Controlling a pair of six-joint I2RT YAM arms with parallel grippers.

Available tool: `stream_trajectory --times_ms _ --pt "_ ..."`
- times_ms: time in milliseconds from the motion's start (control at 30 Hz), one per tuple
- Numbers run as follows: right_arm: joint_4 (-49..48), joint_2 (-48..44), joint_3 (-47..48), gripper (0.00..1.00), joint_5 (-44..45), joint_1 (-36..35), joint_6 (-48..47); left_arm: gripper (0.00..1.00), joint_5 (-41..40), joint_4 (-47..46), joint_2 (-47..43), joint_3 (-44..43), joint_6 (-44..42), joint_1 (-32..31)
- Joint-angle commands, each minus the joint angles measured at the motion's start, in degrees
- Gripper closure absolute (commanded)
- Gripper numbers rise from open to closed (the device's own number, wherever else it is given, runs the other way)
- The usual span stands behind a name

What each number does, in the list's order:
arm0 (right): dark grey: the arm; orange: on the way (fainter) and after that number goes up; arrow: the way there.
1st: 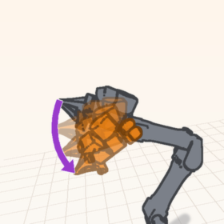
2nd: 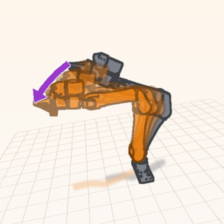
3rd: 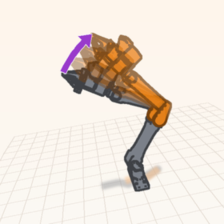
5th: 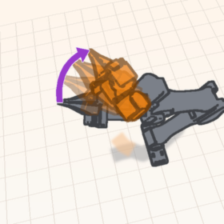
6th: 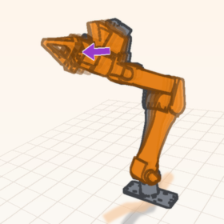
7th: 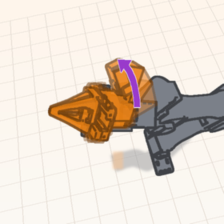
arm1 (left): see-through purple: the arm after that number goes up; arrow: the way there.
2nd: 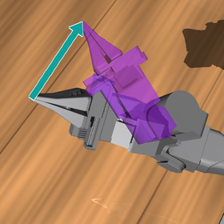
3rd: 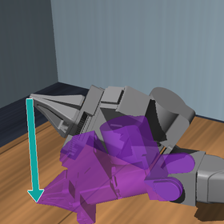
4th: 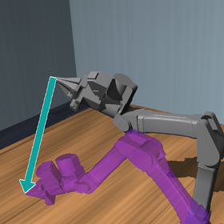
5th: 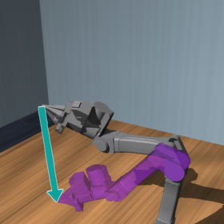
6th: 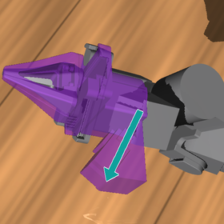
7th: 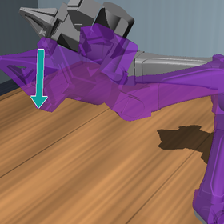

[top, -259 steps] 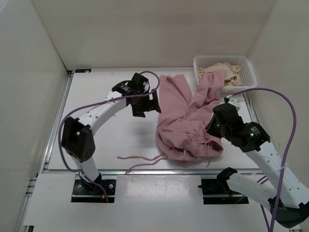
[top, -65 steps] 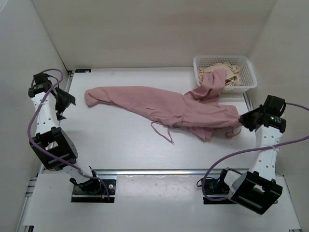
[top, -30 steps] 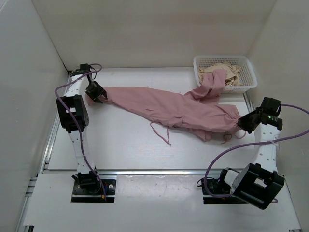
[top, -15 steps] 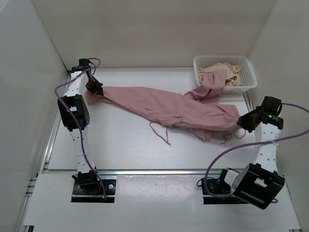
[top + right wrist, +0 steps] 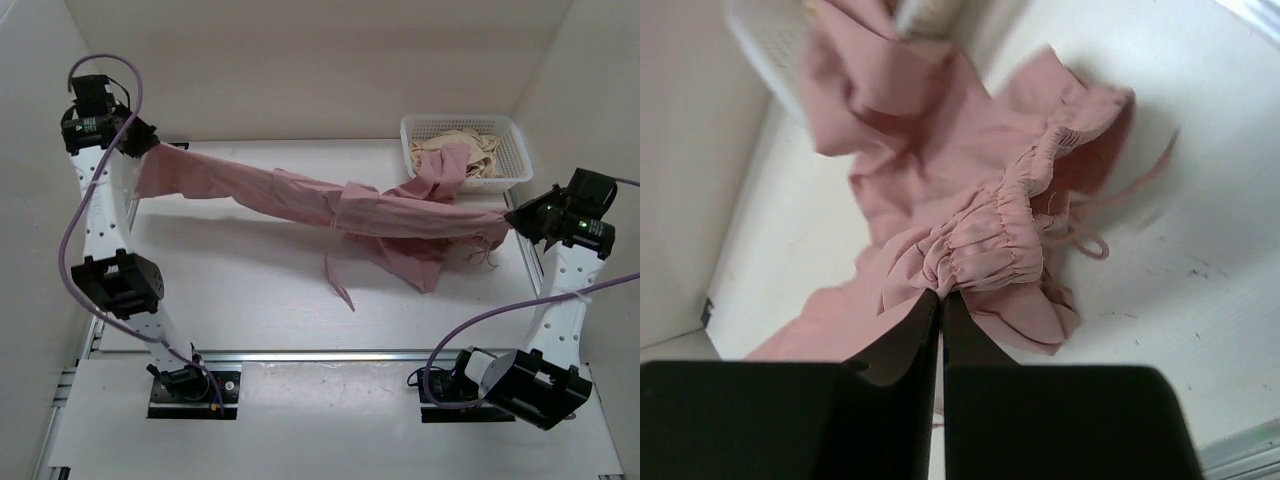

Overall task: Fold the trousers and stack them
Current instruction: Flatten the trousers out

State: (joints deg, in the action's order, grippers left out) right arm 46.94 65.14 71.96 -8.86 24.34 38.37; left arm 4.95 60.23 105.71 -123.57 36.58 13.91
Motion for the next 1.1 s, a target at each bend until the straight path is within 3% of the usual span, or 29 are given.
stream_trajectory --times_ms 0,100,300,633,767,900,1000,1067 --pt "3.59 -0.63 9.49 1.0 0.25 0.36 -1.9 0.9 -0.91 2.08 -6.99 -2.37 -1.42 1.73" --pt "7.29 -4.49 12.67 1.0 0.86 -3.57 -1.9 0.9 0.15 4.2 -12.52 -1.07 -1.42 5.15" --pt "7.63 -15.66 7.84 1.0 0.86 -6.41 0.04 0.9 -1.42 7.09 -26.49 5.62 -2.04 11.49" --pt "19.76 -23.57 27.06 1.0 10.08 -14.14 -4.53 0.9 -7.67 9.65 -41.71 5.63 3.24 11.49" --pt "24.33 -24.1 29.9 1.0 15.79 -16.51 -4.53 0.9 -8.82 10.26 -42.87 3.95 3.76 11.49" --pt "24.34 -22.88 26.22 1.0 22.64 -16.52 -4.01 0.9 -1.63 4.56 -39.36 5.25 0.96 11.49" --pt "20.32 -20.06 21.74 1.0 25.29 -16.52 -3.48 0.9 2.69 -1.5 -34.19 8.69 -0.89 10.79" --pt "16.89 -17.53 19.02 1.0 26.88 -16.52 -3.48 0.9 1.65 -2.31 -29.8 7.48 -3.08 7.02"
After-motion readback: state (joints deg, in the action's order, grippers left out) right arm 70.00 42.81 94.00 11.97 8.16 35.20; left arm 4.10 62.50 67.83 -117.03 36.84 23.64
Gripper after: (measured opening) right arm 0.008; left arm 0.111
